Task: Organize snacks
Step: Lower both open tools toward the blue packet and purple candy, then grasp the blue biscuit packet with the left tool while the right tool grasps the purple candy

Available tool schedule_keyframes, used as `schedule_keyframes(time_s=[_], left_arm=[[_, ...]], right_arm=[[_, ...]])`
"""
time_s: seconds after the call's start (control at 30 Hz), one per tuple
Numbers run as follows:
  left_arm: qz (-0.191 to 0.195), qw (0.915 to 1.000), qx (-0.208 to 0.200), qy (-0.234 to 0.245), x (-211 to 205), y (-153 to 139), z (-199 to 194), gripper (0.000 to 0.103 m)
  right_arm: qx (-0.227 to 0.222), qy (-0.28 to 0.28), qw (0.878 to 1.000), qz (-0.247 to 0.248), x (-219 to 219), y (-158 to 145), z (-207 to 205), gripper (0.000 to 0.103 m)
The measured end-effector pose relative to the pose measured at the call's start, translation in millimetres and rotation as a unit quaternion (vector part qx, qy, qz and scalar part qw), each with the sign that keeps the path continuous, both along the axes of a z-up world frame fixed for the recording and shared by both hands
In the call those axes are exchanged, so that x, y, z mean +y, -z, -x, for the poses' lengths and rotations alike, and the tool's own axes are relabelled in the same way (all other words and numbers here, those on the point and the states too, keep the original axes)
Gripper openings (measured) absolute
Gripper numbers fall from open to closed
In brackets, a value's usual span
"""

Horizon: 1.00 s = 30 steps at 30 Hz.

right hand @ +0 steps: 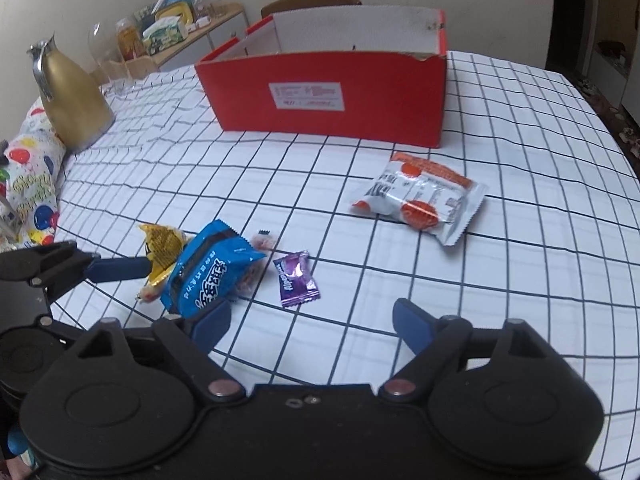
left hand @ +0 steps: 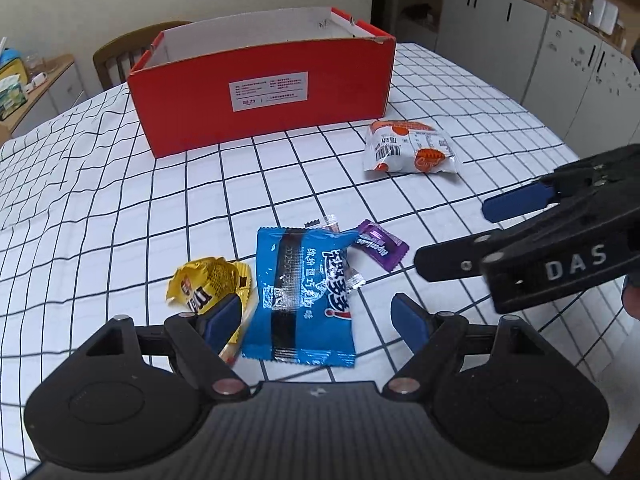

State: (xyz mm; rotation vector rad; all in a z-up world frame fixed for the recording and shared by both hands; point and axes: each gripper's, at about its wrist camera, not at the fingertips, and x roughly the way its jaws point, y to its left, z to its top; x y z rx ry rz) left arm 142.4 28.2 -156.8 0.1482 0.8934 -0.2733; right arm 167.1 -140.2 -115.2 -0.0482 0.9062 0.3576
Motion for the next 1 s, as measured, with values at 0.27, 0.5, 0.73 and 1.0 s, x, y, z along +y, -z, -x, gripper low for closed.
schedule_keyframes(time_s=[0.27,0.5,0.73,1.0], left_arm=[[0.004,0.9999,0.015,-0.002,2,8,-12,0.081],[0.025,0.9988,0.036,-0.024,15,10,-24,0.070],[0.038,0.9979,0.044,-0.029,19,9,-30,0.061],[0.043,0.9976,0.049,-0.023,17,7,-31,0.050]], right_arm=[[0.024,-0.005,1.000,0.013,18,13,-27,0.064],[0.039,-0.012,0.999,0.030,30,23,-44,0.047],[0.036,-0.024,0.998,0.046,38,25,-47,0.037],[0.024,-0.034,0.996,0.080,43,25,-44,0.025]])
